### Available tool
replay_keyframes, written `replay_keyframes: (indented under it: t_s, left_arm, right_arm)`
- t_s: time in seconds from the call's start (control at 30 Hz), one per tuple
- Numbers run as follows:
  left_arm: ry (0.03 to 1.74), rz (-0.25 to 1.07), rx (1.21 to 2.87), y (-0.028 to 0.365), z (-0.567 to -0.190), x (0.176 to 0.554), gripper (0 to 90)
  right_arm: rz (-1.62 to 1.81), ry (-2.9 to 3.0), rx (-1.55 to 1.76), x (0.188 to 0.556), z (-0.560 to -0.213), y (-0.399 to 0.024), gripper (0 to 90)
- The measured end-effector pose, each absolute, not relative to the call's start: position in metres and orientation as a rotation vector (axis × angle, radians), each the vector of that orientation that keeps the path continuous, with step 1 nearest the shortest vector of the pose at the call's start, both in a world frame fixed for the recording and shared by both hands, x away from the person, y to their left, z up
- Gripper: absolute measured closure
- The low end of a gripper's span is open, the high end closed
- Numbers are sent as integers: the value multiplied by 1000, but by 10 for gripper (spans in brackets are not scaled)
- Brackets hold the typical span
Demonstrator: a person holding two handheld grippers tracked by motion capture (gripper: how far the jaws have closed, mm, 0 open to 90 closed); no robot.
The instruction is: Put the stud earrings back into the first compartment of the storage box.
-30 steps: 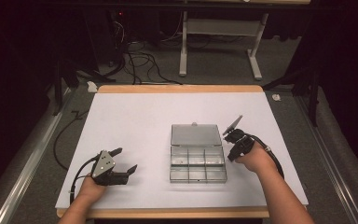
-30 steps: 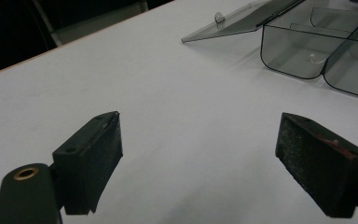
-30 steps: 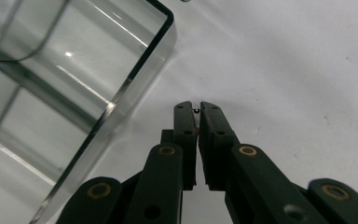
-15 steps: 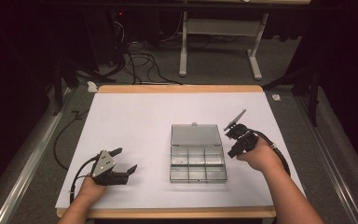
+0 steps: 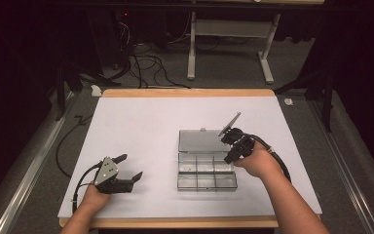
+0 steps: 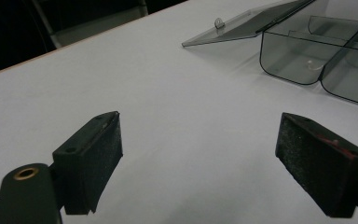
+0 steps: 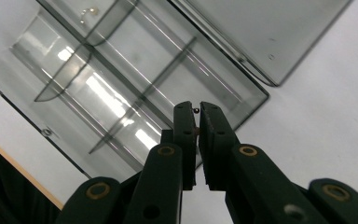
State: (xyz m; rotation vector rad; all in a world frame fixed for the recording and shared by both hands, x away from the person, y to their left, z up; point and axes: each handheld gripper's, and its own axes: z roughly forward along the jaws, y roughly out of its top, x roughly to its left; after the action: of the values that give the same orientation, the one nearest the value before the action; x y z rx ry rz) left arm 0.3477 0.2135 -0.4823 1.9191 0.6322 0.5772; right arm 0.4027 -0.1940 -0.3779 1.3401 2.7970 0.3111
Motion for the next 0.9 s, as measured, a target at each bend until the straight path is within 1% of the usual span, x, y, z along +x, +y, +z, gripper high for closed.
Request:
replay_keyframes:
  t_s: [0.4,0.57,0.6,0.7,0.9]
  left_arm:
    - [633,586,1930,212,-482,348,150]
    - [640,578,1929,213,-482,348,150]
    - [640,577,1929,213,-482,349,150]
    - [644,578,1928,213,-482,349,150]
    - [632,588,1932,212,-482,348,150]
  right_arm:
    - [311,2854,1278,406,-382,-162,863]
    - [321,2885,1193,408,-386,-150,863]
    - [314,2883,1232,406,-386,-147,863]
    - [315,2908,1158,408,-388,-140,863]
    - [312,2933,1128,409,-390,-124,863]
